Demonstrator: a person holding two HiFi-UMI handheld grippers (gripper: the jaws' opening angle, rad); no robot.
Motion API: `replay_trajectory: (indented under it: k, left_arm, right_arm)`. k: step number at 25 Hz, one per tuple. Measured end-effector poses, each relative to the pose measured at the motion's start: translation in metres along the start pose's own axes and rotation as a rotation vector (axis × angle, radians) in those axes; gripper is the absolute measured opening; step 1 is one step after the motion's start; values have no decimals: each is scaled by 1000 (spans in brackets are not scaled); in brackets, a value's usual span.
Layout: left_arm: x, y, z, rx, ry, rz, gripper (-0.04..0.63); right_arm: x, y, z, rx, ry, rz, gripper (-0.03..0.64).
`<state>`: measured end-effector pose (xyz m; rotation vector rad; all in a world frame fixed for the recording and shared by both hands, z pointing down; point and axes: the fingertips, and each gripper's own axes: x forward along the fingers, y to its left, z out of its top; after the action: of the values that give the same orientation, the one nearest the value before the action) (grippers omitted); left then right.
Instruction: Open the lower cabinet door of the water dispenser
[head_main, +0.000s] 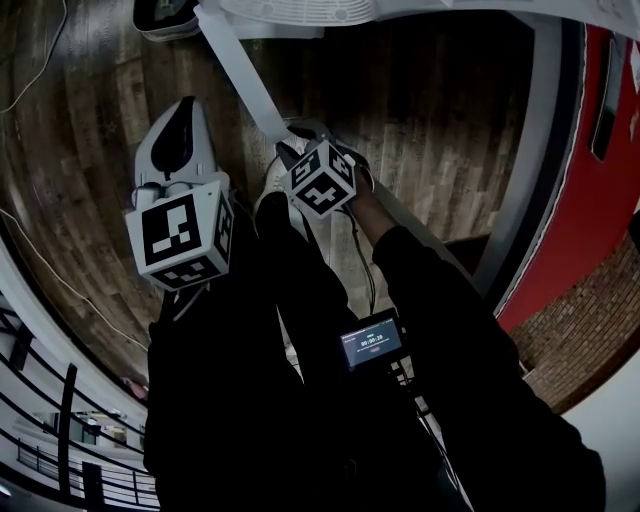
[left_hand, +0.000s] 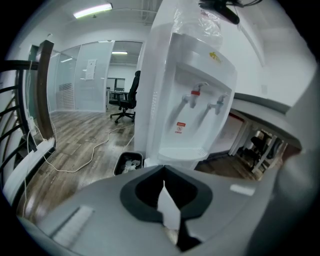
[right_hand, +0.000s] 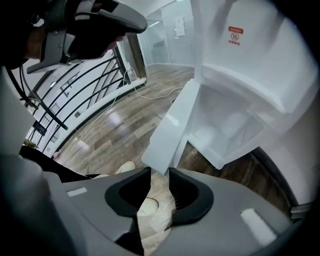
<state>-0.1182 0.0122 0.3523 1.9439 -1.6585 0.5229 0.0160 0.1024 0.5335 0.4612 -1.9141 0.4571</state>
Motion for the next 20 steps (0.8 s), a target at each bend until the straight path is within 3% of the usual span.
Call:
replay_trajectory:
  k: [20]
  left_arm:
    - [5, 6, -6, -8, 14, 14, 8]
  right_arm:
    - [18, 46, 29, -81, 2, 161, 112]
